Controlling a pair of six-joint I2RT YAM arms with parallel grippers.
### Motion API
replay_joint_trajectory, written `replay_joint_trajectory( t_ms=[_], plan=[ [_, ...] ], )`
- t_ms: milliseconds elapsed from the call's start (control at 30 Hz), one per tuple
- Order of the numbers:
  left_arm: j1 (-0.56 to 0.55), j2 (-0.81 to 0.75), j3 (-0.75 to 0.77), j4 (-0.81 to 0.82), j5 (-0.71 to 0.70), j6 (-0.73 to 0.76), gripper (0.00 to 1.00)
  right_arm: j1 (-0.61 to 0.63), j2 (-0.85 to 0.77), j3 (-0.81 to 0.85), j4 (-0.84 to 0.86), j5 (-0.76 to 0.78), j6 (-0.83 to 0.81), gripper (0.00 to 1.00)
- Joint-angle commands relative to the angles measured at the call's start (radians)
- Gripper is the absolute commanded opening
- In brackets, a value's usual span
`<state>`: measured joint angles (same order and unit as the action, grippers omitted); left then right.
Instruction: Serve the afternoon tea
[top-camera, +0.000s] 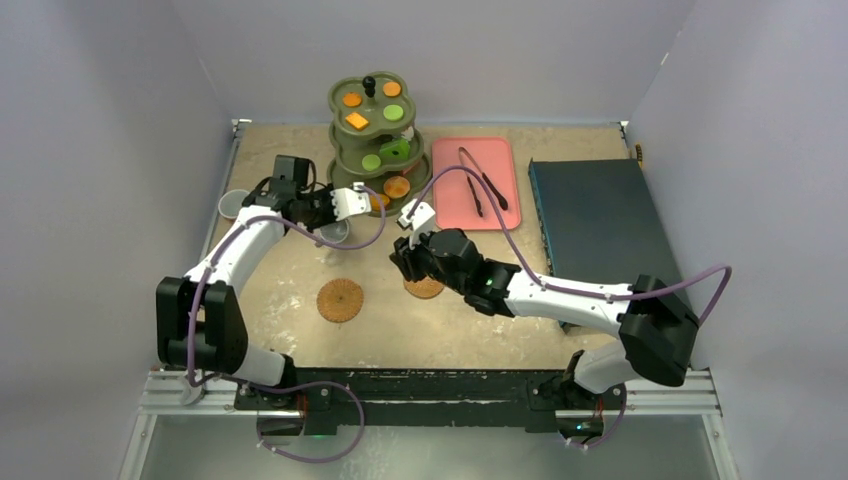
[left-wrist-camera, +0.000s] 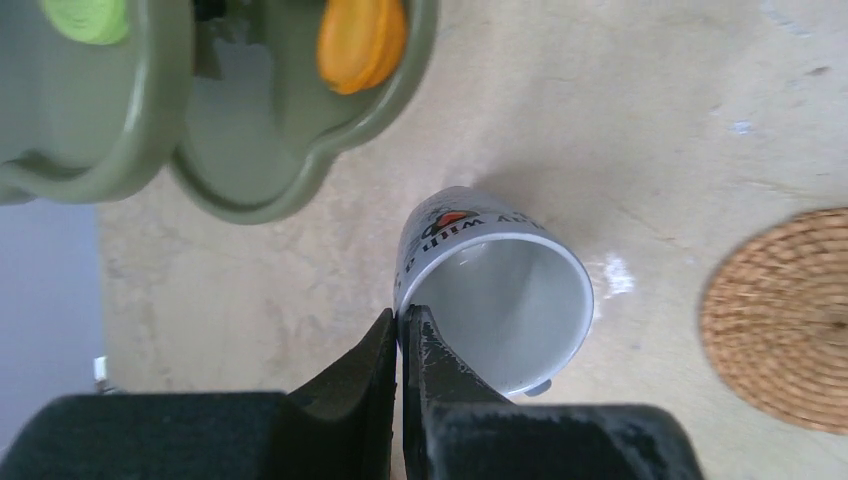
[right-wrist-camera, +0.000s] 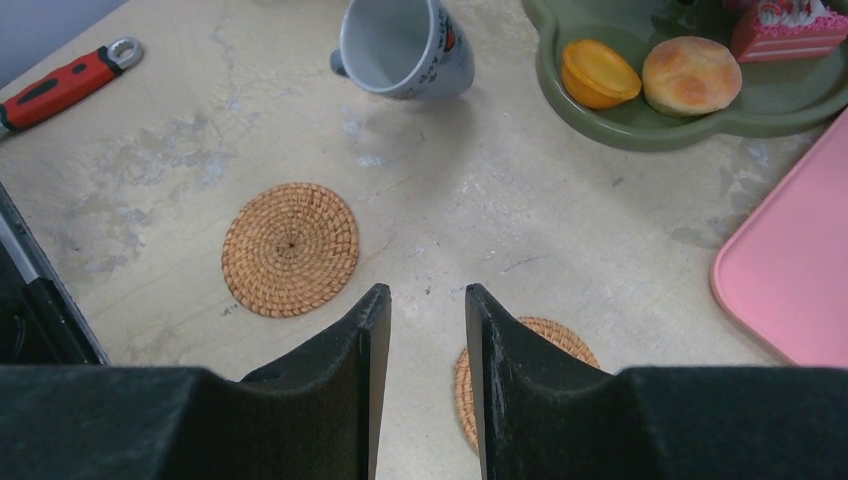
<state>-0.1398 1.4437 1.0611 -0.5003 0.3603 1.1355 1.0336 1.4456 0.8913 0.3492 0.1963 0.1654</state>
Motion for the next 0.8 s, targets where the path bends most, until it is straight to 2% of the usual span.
replay_joint_trajectory(
  t_ms=[0,133,200,333,467,600,767],
  plan=[
    [-0.019,0.046,0.118,-0.229,0.113,-0.062,0.00,-0.003,-0.039,-0.018,0.012,0.025,0.014,0.36],
    [-0.025,0.141,0.225,-0.378,0.185,-0.160,0.00,-0.003,-0.041,-0.023,0.009,0.028,0.014,0.36],
    [-0.029,0.179,0.246,-0.404,0.209,-0.233,0.00,-0.005,-0.046,-0.027,0.007,0.029,0.015,0.36],
    [-0.045,0.185,0.205,-0.276,0.190,-0.469,0.00,-0.008,-0.057,-0.044,0.003,0.036,0.019,0.36],
    [-0.072,0.200,0.180,-0.157,0.082,-0.737,0.00,-0.012,-0.063,-0.060,0.004,0.038,0.031,0.37],
    [-0.073,0.241,0.190,-0.115,-0.021,-0.970,0.00,-0.013,-0.059,-0.062,0.008,0.037,0.040,0.37],
    [-0.072,0.250,0.180,-0.075,-0.067,-1.192,0.00,-0.013,-0.039,-0.050,0.000,0.065,0.056,0.48]
  ],
)
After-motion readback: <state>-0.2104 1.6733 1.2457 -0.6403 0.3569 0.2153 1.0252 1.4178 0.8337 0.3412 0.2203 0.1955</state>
